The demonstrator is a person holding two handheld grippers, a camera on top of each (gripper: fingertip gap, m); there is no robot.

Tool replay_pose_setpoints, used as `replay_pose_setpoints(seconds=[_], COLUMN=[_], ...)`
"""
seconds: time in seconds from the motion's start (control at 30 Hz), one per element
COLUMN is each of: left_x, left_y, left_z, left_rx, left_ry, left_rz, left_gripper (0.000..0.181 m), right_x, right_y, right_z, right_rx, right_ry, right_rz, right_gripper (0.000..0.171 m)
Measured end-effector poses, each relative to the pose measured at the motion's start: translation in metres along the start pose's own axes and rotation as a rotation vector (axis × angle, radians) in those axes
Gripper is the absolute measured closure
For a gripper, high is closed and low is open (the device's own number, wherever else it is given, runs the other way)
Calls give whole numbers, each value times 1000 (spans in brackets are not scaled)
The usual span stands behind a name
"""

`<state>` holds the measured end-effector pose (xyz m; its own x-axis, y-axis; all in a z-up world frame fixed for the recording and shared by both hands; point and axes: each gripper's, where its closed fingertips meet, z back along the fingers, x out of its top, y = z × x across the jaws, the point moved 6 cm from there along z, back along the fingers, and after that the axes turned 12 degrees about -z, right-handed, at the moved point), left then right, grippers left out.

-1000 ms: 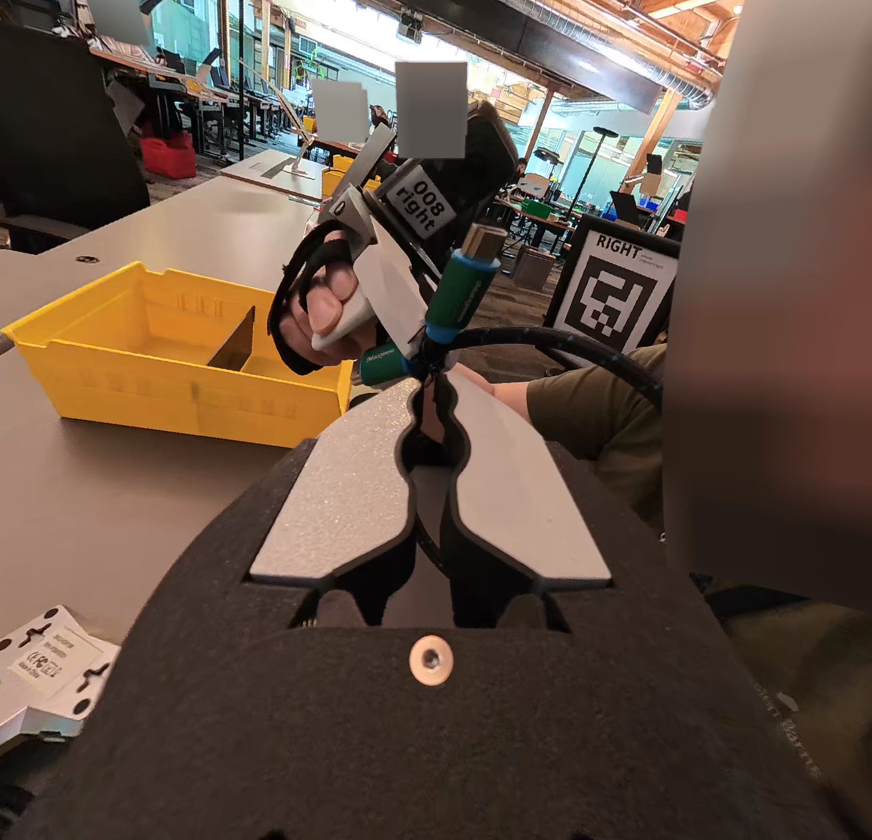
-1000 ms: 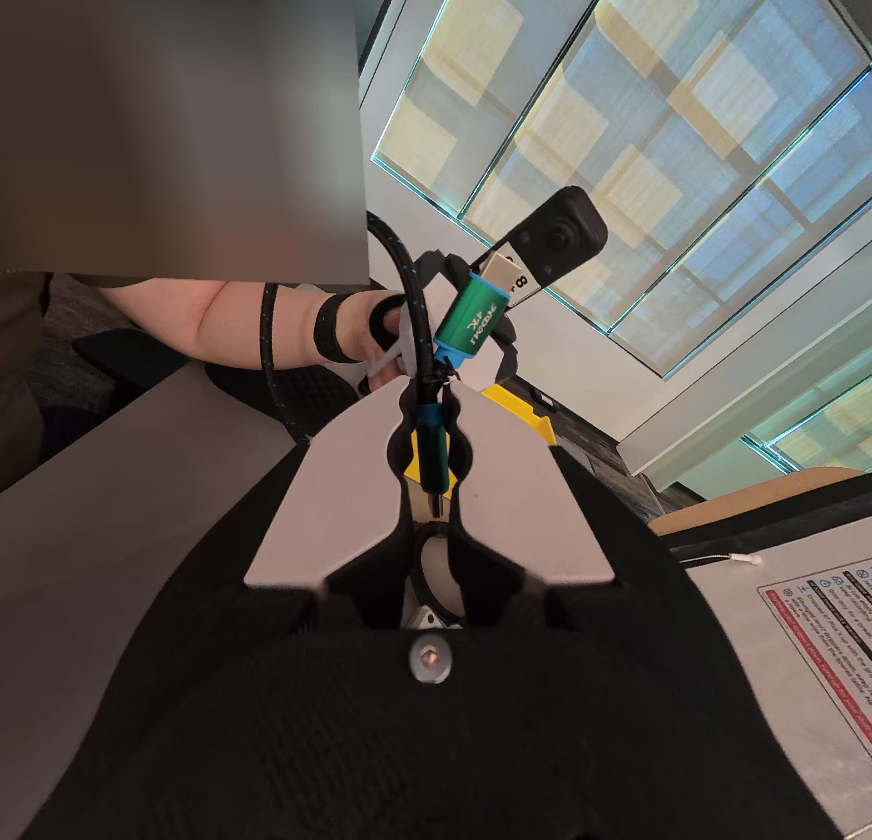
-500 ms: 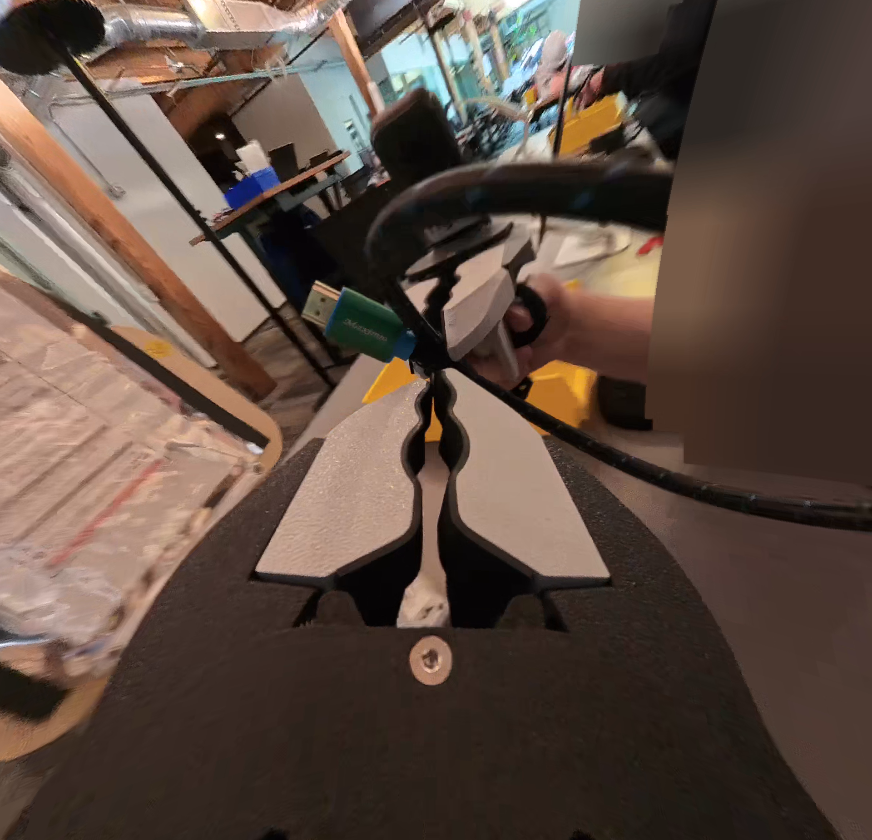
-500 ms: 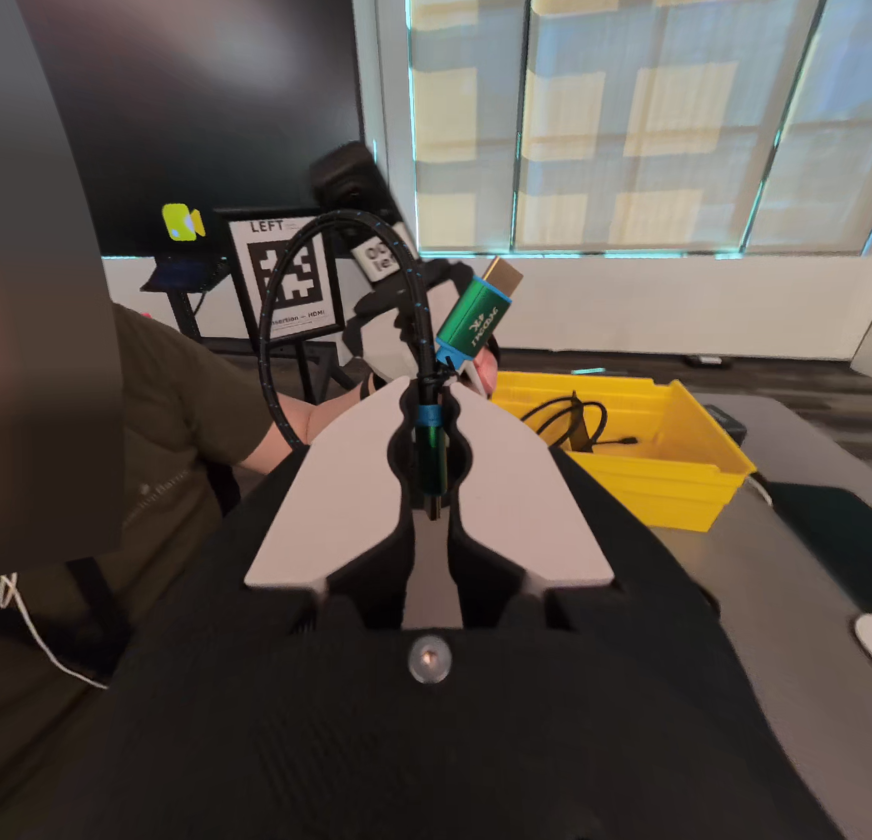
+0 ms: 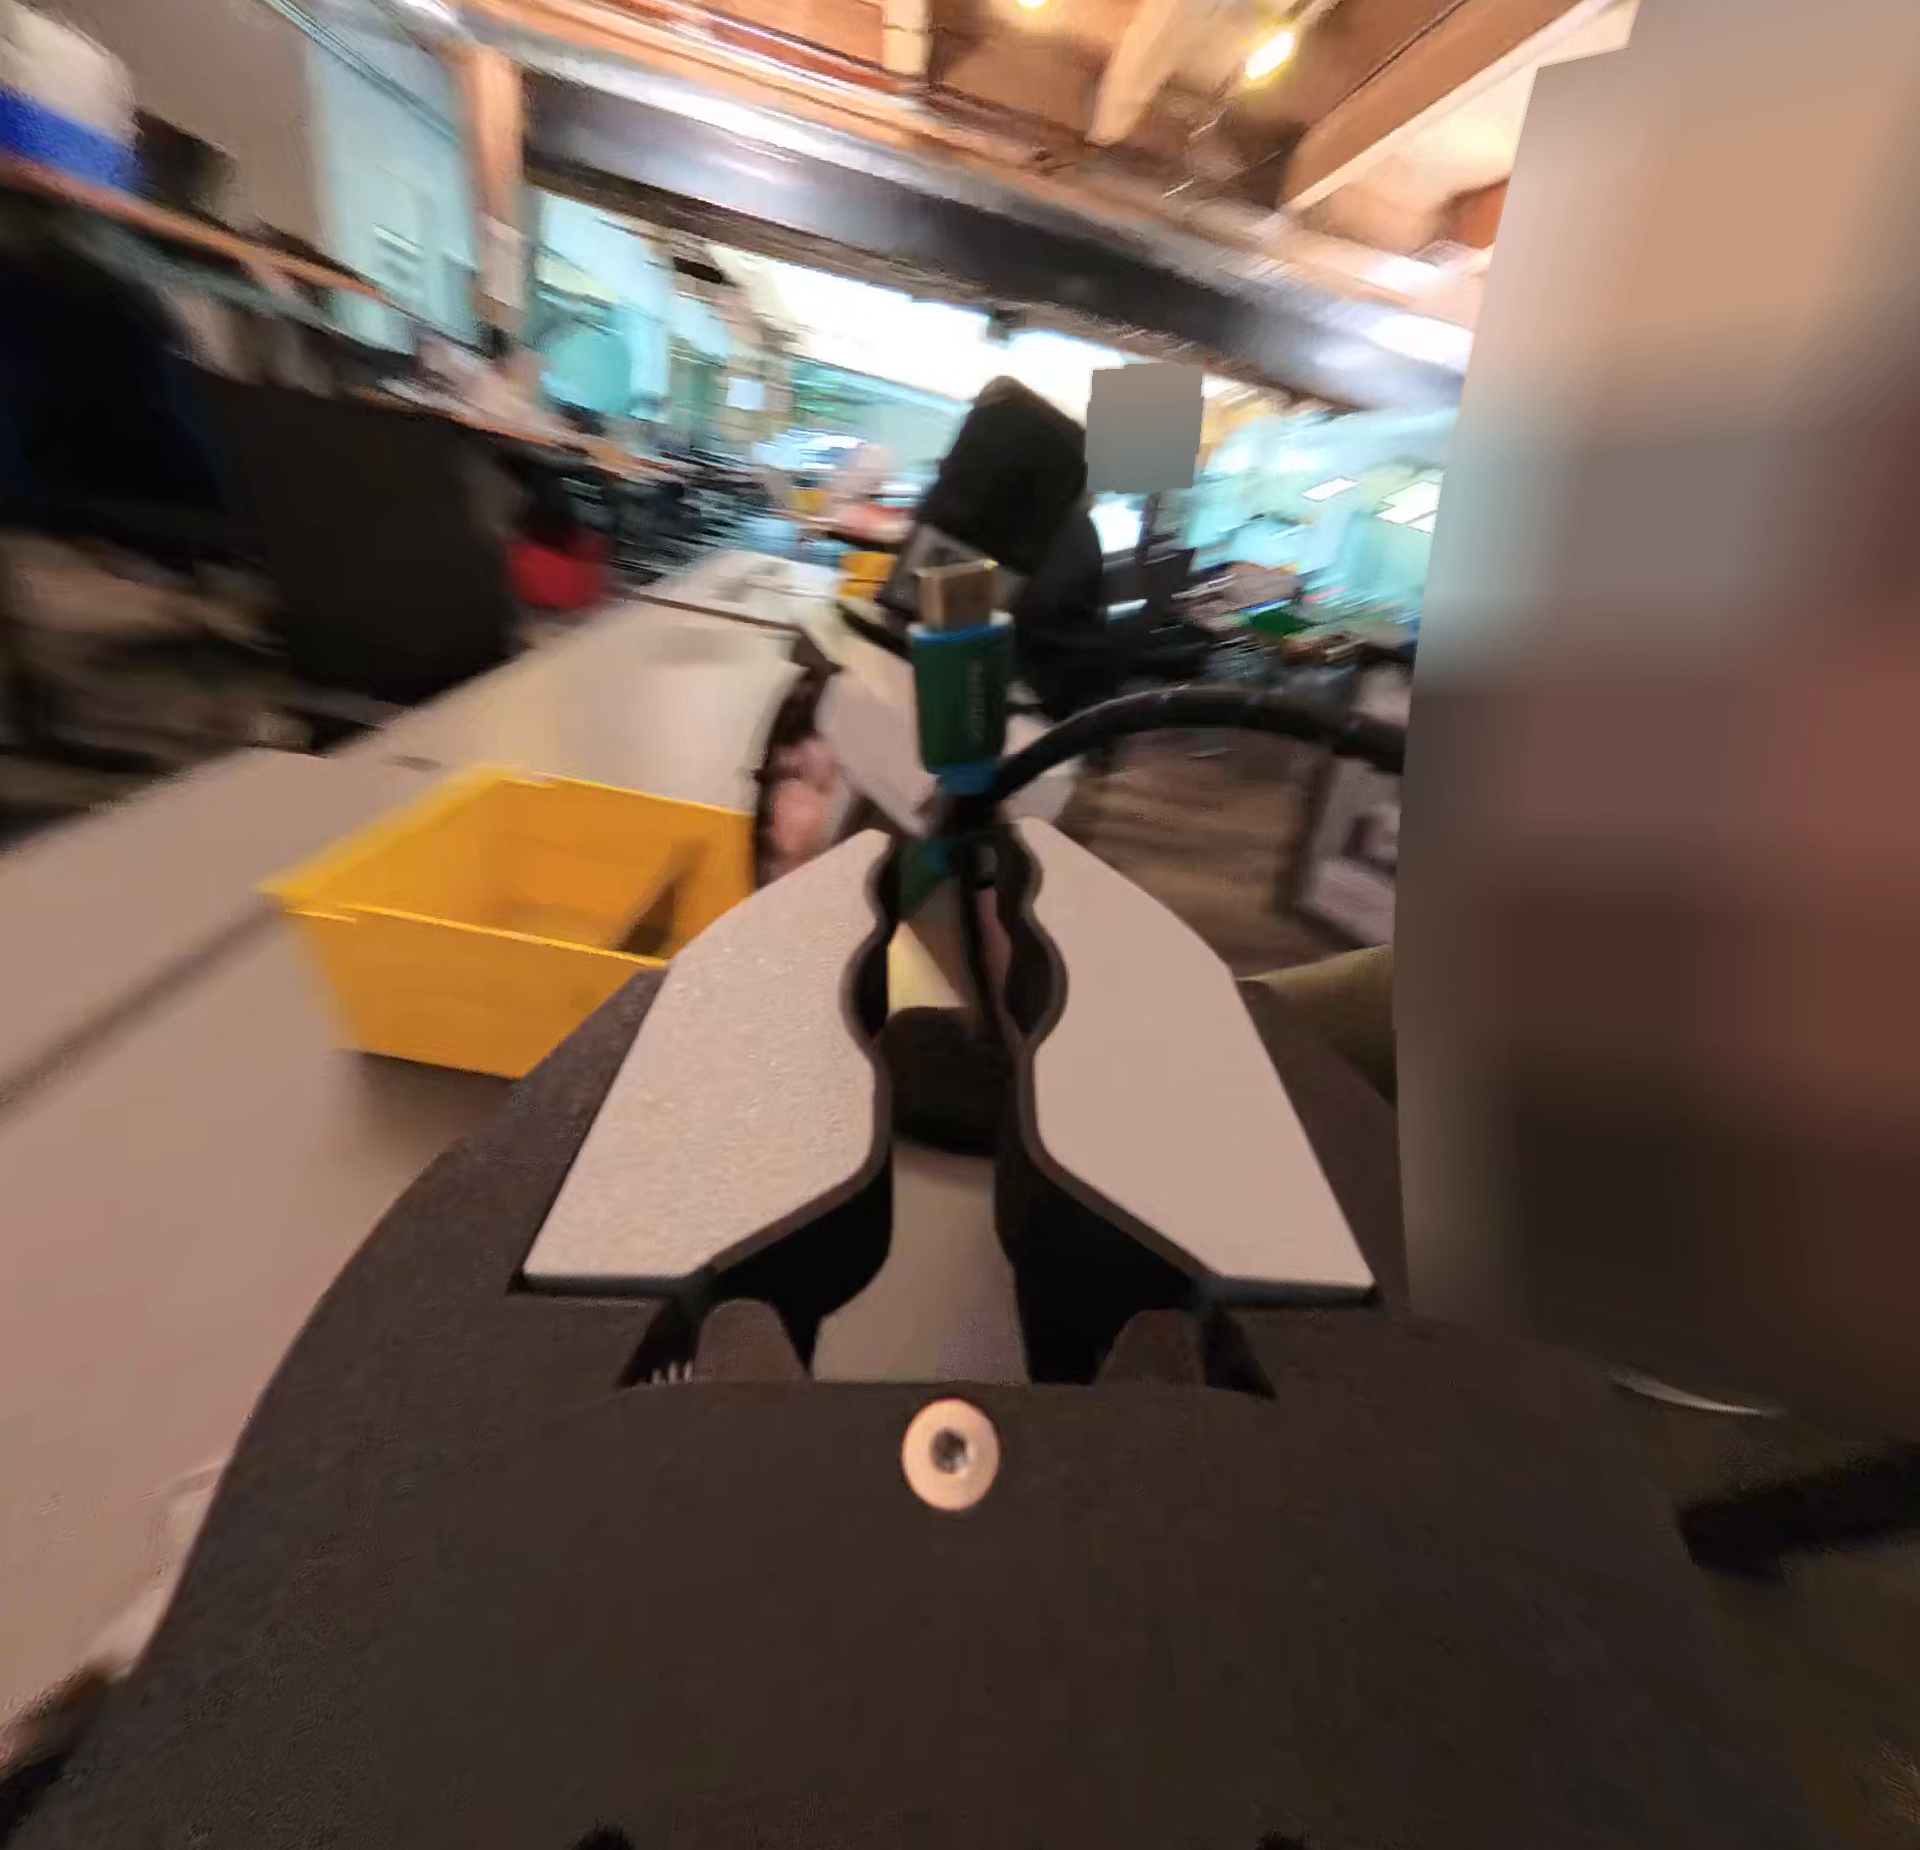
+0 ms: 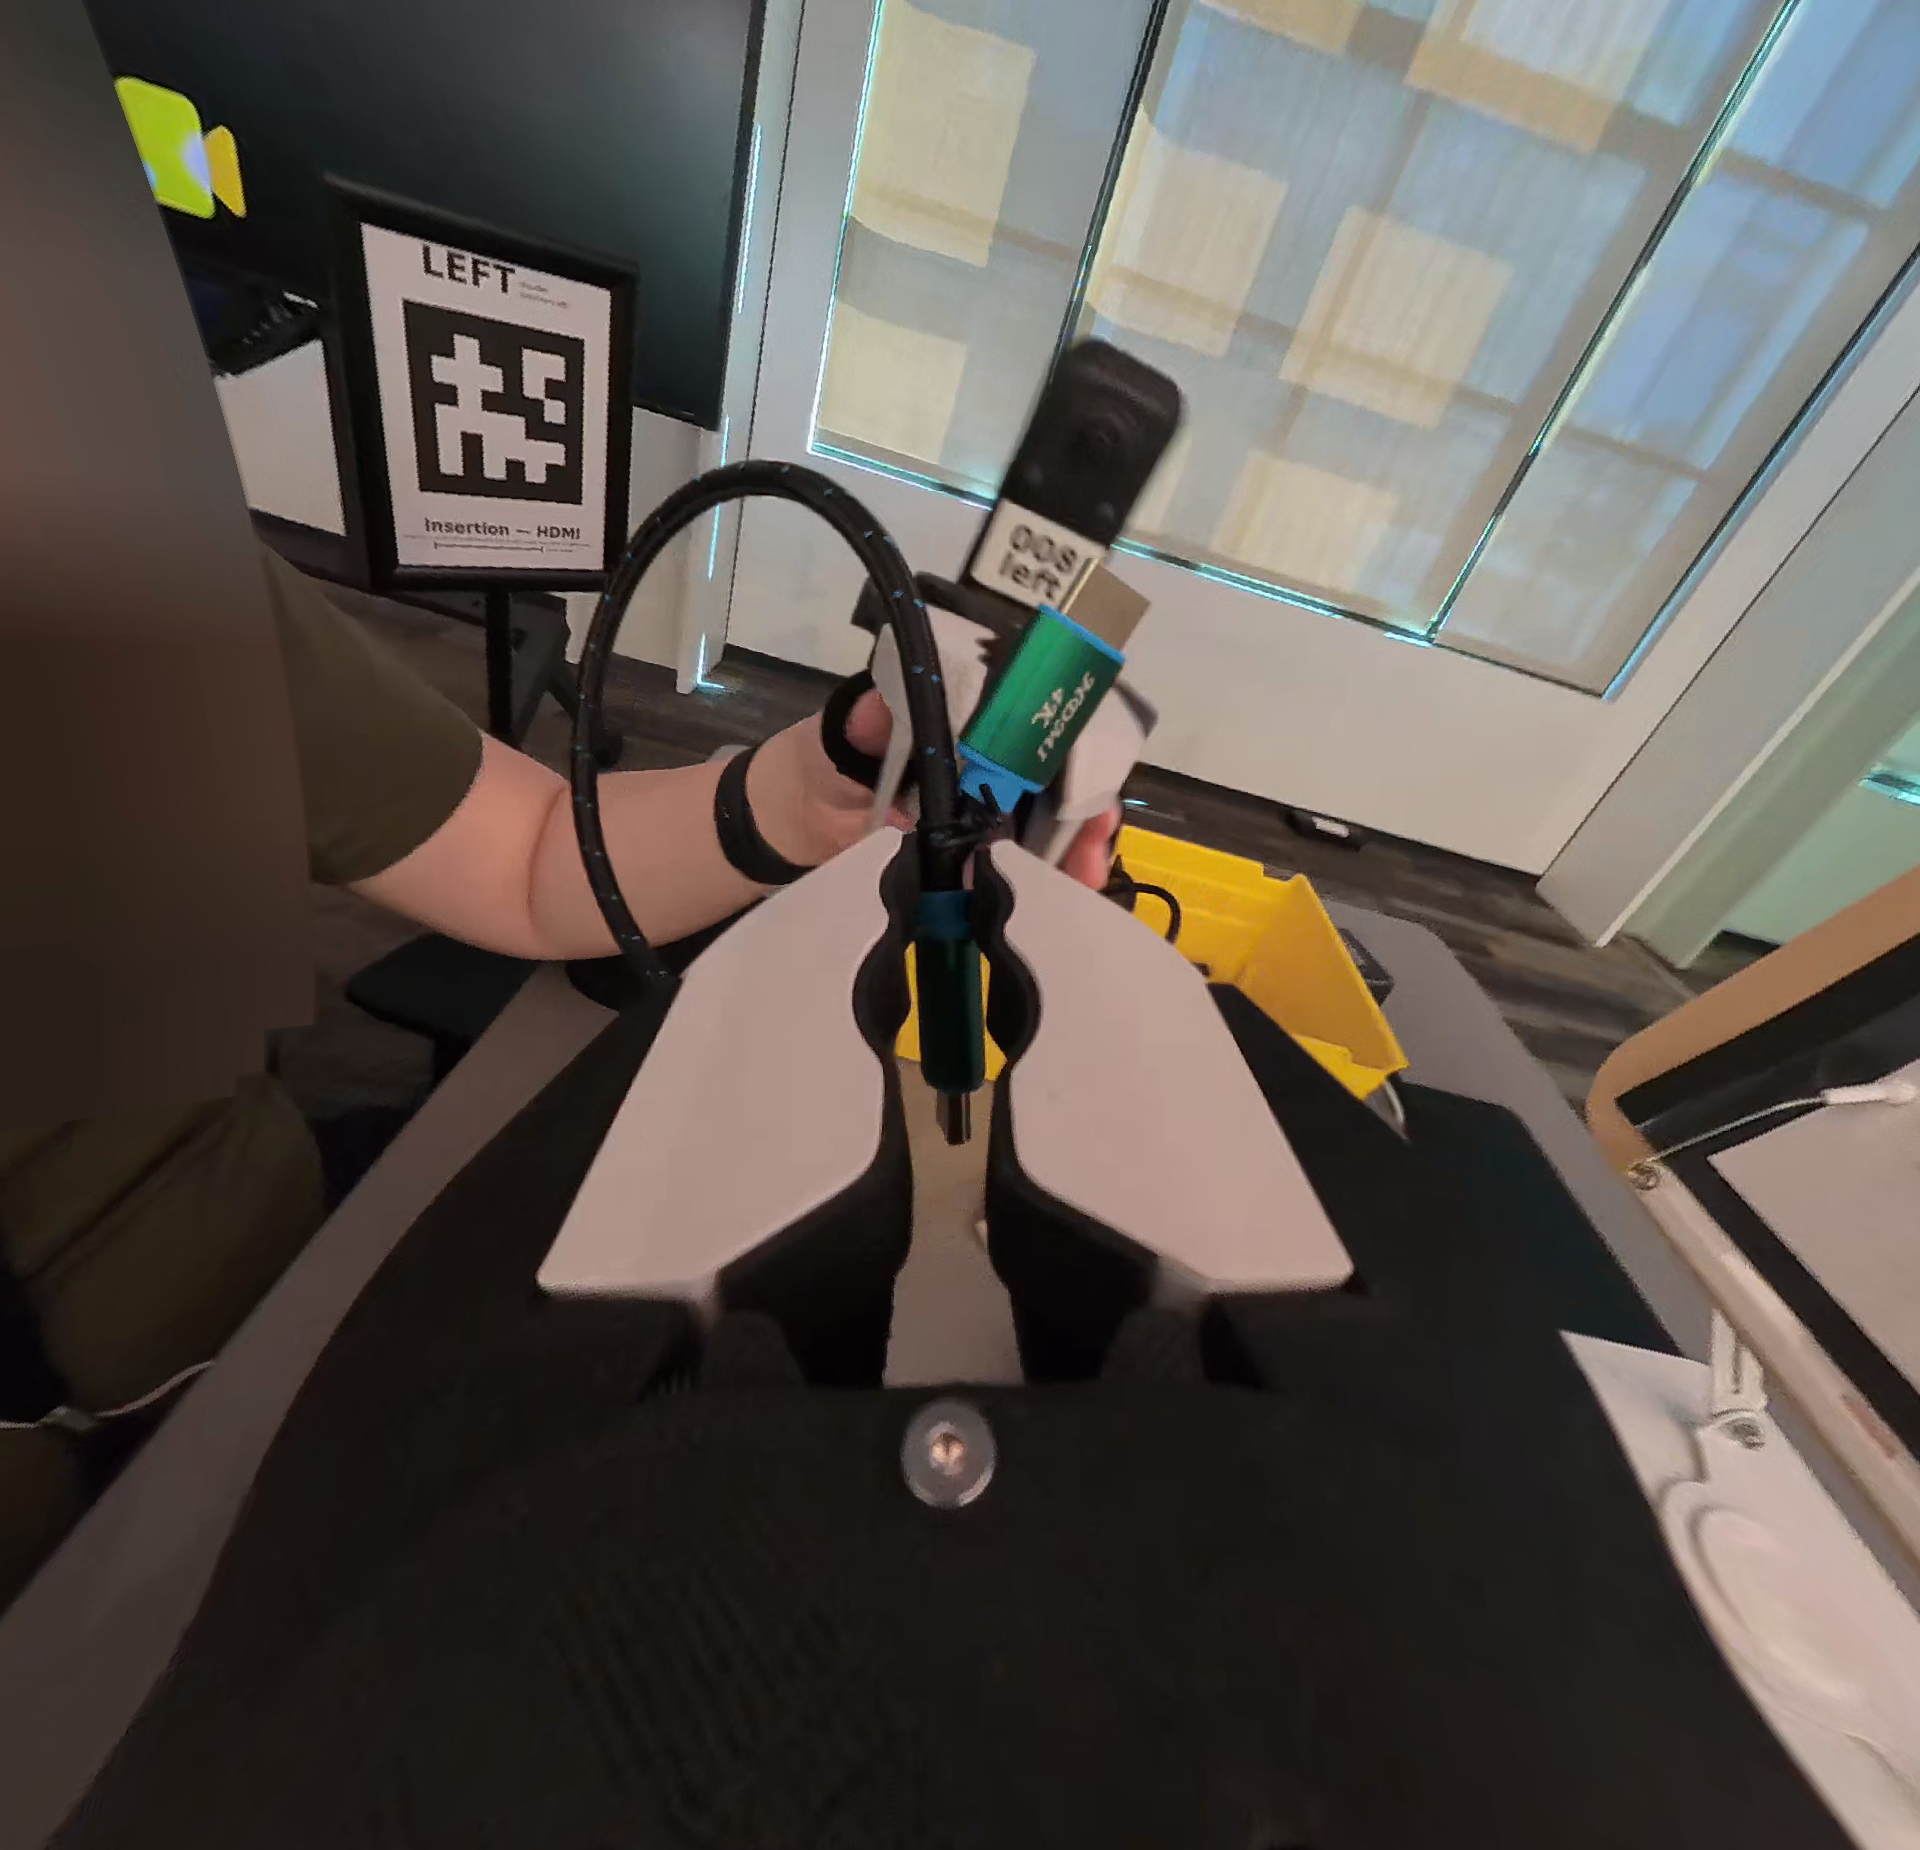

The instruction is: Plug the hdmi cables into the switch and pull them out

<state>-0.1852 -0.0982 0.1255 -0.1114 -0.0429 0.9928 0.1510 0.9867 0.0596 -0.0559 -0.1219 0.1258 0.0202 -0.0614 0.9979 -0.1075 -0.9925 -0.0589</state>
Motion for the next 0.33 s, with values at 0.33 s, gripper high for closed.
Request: replay_pose_setpoints(seconds=[0.33], left_x=[7], left_y=[-36], left_z=[2], left_rx=[471], left_ry=[117], left_rz=[-1178], left_gripper=[166], right_x=[19], right_y=[5], right_z=[-7], right_rx=[74], right_ry=[-82], right_rz=[-459], right_gripper=[162])
